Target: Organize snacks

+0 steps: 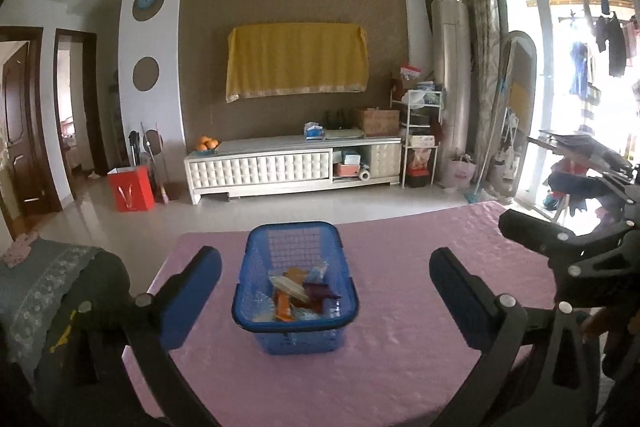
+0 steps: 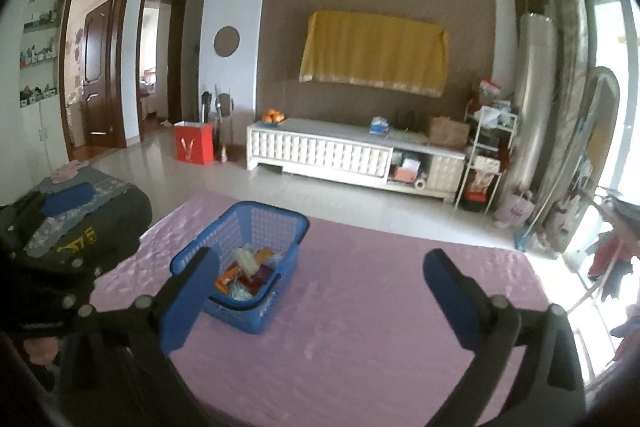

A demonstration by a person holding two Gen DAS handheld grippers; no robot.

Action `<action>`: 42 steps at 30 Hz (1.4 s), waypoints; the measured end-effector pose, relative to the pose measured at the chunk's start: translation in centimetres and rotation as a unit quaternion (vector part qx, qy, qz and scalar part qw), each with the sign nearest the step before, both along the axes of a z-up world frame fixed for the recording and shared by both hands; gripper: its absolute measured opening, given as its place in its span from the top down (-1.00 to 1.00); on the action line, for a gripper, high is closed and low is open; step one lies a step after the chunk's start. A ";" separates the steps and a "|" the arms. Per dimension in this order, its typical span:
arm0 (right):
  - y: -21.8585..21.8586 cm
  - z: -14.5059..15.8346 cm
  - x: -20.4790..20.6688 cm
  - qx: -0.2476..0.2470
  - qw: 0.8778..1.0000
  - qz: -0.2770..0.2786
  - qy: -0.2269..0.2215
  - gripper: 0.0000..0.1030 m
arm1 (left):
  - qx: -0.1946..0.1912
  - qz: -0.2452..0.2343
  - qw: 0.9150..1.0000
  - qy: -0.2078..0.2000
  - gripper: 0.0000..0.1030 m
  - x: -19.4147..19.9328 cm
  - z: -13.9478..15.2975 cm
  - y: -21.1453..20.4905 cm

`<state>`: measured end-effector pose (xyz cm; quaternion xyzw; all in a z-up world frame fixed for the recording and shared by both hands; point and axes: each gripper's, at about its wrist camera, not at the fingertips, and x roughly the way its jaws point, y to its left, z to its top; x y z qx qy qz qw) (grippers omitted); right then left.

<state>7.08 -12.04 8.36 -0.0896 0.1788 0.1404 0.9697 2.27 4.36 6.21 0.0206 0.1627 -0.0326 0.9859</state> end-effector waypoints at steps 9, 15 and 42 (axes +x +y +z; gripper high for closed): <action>-0.8 -1.0 -2.0 0.021 1.000 0.002 0.011 -1.00 | -0.009 -0.004 1.000 0.004 -1.00 -1.8 -0.3 -0.6; -1.2 -1.4 -3.4 0.032 0.999 0.004 0.016 -1.00 | -0.010 -0.008 1.000 0.003 -1.00 -2.2 -0.1 -1.1; -1.7 -1.7 -5.5 0.041 0.999 -0.005 0.011 -1.00 | -0.019 -0.022 0.999 0.015 -1.00 -2.8 -0.3 -1.9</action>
